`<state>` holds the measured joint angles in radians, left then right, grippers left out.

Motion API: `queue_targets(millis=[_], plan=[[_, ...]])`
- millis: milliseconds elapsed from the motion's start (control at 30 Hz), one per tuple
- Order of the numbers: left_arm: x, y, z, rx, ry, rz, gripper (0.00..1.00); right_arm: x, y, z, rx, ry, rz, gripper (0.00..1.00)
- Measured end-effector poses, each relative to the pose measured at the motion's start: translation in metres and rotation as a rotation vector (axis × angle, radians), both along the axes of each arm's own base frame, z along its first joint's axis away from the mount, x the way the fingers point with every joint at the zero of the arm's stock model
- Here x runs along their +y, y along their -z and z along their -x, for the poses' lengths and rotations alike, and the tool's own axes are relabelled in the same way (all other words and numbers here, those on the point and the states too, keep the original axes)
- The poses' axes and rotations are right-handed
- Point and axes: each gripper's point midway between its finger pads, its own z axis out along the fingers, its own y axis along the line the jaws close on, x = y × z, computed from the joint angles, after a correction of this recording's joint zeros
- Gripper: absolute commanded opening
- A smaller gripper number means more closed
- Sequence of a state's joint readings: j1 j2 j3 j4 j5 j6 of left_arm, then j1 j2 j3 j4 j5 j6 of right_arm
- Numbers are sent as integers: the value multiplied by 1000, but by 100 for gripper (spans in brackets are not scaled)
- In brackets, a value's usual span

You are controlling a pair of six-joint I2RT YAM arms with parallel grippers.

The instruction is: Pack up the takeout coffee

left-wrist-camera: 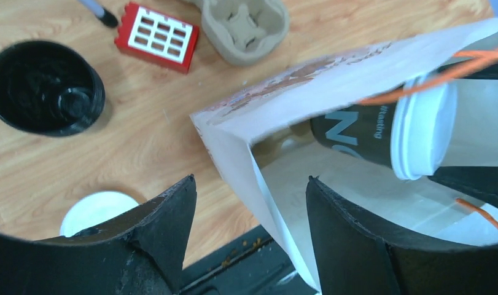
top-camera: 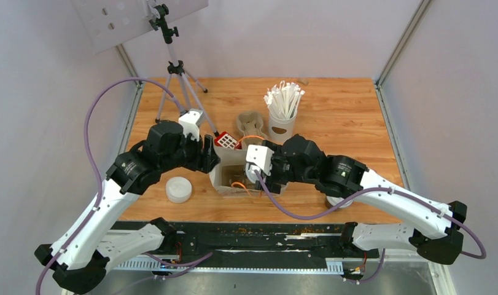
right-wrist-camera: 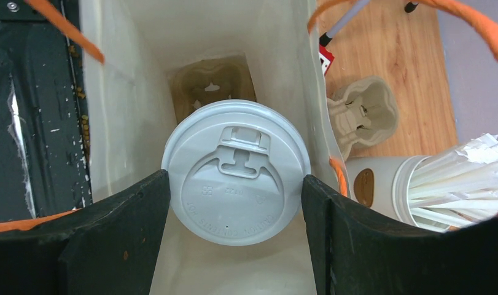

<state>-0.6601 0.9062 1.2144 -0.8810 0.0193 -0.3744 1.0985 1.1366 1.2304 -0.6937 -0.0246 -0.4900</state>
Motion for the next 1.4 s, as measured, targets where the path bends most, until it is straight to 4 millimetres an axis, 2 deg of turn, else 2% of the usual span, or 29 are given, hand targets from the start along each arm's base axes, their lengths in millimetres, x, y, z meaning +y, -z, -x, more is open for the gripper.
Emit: queue_targets(millis=[133,267,333,467,533,733,867,1233,1333,1400], plan=[[0,18,11,101,23,-36,72,-2,2,10,-1,-20,10,66],[0,34,21,160,21,-24,57,-4,13,22,1,-29,29,66],[1,39,27,180,16,-11,46,-3,17,27,-2,-38,41,66],[-3,34,31,177,30,30,27,-4,15,24,-29,-26,50,66],[-7,30,29,155,50,46,23,-2,12,18,-50,-9,60,66],[-21,21,12,64,116,42,20,7,8,0,-107,30,107,66],[-31,12,4,-16,163,74,19,8,7,-5,-130,34,124,66],[-46,12,3,-135,251,156,19,2,2,-14,-196,52,143,66],[-49,6,-2,-173,256,168,24,0,1,-16,-211,59,151,66],[-50,3,-3,-187,257,173,35,1,2,-15,-208,53,149,65]])
